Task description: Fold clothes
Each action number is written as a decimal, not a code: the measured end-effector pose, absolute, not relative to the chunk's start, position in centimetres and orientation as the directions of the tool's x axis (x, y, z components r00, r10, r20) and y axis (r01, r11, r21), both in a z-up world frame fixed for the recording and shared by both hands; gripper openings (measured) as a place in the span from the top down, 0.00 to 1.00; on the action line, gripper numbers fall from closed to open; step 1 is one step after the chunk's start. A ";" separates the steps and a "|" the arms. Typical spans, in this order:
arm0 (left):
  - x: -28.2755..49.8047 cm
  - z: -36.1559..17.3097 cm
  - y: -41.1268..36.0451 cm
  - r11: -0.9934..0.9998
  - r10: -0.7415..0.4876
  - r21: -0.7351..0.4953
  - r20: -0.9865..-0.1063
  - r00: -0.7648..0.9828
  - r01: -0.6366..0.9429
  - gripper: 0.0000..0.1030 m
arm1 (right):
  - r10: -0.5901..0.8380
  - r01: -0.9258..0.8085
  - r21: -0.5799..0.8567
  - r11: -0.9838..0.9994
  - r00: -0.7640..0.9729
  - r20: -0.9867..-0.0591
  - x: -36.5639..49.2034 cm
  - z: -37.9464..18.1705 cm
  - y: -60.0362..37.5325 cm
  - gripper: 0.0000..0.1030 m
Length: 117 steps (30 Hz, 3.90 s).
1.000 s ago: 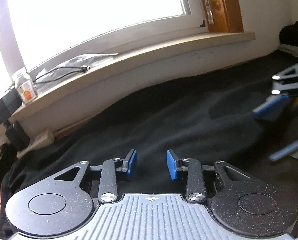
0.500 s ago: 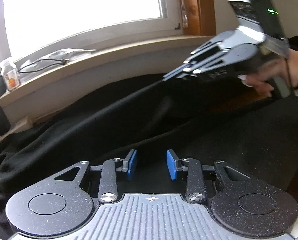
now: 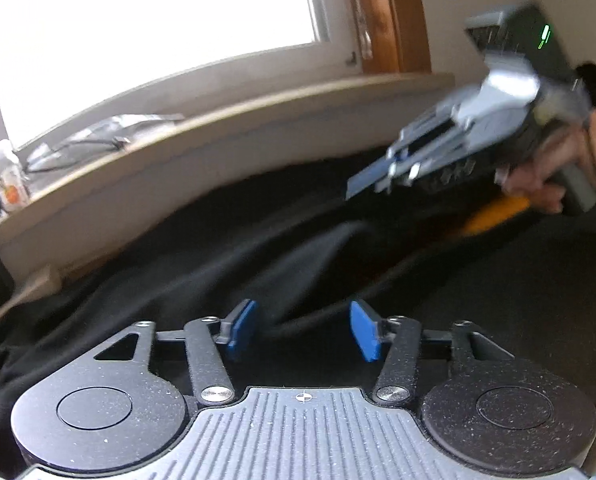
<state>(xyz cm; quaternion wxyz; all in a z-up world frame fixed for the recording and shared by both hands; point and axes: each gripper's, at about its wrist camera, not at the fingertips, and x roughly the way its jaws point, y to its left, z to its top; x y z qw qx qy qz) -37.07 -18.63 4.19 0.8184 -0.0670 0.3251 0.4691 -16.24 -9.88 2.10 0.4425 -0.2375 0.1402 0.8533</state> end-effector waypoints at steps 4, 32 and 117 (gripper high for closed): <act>-37.2 4.2 -19.8 0.575 0.704 0.196 -0.613 0.358 -0.794 0.98 | 0.677 -0.809 0.036 -0.587 -0.515 -0.526 -16.1 2.0 -11.9 0.80; -38.8 6.7 -19.5 0.618 0.688 0.219 -0.615 0.385 -0.755 0.86 | 0.559 -0.720 0.084 -0.689 -0.602 -0.570 -18.8 -0.4 -16.7 0.68; -37.4 3.6 -15.7 0.581 0.632 0.032 -0.648 0.425 -0.814 0.95 | 0.875 -0.980 0.015 0.199 0.171 -0.453 17.4 2.6 -37.2 0.98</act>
